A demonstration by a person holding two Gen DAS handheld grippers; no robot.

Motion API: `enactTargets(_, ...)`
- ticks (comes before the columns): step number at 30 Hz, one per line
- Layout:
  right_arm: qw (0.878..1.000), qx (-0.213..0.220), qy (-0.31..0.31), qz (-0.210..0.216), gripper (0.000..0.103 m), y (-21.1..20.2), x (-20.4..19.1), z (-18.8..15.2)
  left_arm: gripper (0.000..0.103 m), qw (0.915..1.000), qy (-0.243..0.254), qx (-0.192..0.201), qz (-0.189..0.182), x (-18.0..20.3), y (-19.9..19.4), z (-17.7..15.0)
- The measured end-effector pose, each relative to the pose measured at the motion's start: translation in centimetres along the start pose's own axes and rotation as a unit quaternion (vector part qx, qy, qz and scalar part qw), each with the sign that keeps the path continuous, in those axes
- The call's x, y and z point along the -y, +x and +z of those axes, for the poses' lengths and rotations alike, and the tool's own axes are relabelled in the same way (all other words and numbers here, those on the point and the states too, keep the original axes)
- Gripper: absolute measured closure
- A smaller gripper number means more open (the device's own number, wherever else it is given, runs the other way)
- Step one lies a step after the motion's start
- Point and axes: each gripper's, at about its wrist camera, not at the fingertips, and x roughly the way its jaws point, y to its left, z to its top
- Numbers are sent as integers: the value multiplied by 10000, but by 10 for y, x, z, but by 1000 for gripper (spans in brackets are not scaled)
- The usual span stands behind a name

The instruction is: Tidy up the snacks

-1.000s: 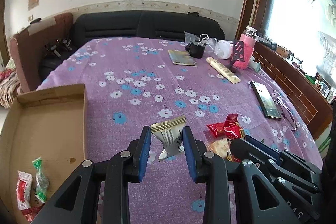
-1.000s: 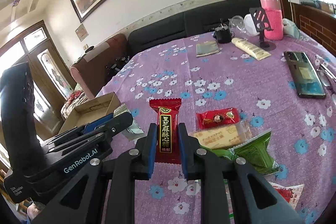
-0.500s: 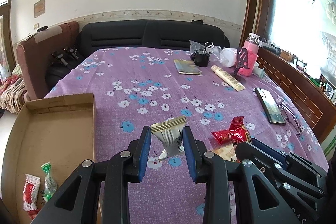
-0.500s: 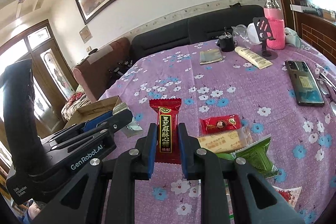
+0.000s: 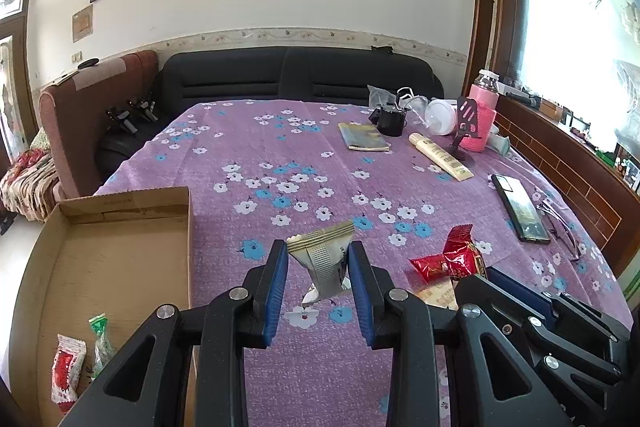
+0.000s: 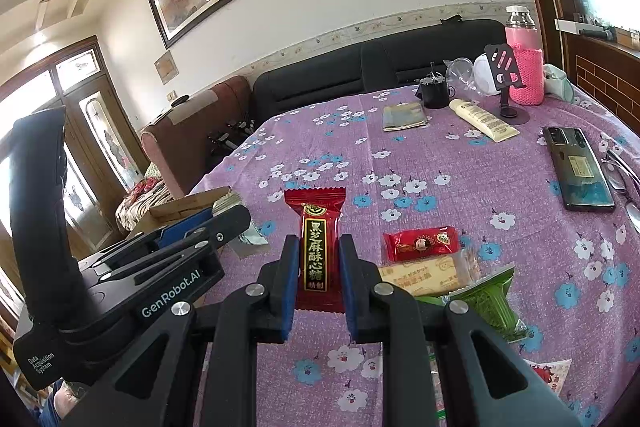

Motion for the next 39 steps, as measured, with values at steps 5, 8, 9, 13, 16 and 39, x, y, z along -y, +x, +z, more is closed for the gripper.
enactTargets(5, 10000, 7, -14, 1, 84, -1, -1, 0, 71, 10000, 19, 36, 35, 1, -1, 0)
enactTargets(8, 10000, 17, -32, -7, 84, -1, -2, 0, 71, 10000, 11, 40, 43, 0, -1, 0)
enactTargets(9, 10000, 15, -37, -7, 84, -1, -2, 0, 71, 10000, 2, 39, 44, 0, -1, 0)
enactTargets(13, 10000, -3, -36, -14, 84, -1, -2, 0, 71, 10000, -49, 42, 27, -2, -2, 1)
enactTargets(16, 10000, -14, -43, -15, 84, 0, -2, 1, 71, 10000, -89, 38, 13, -3, -2, 1)
enactTargets(39, 9999, -44, -129, 23, 84, 3, -5, 0, 71, 9997, -225, 34, -9, -9, -1, 3)
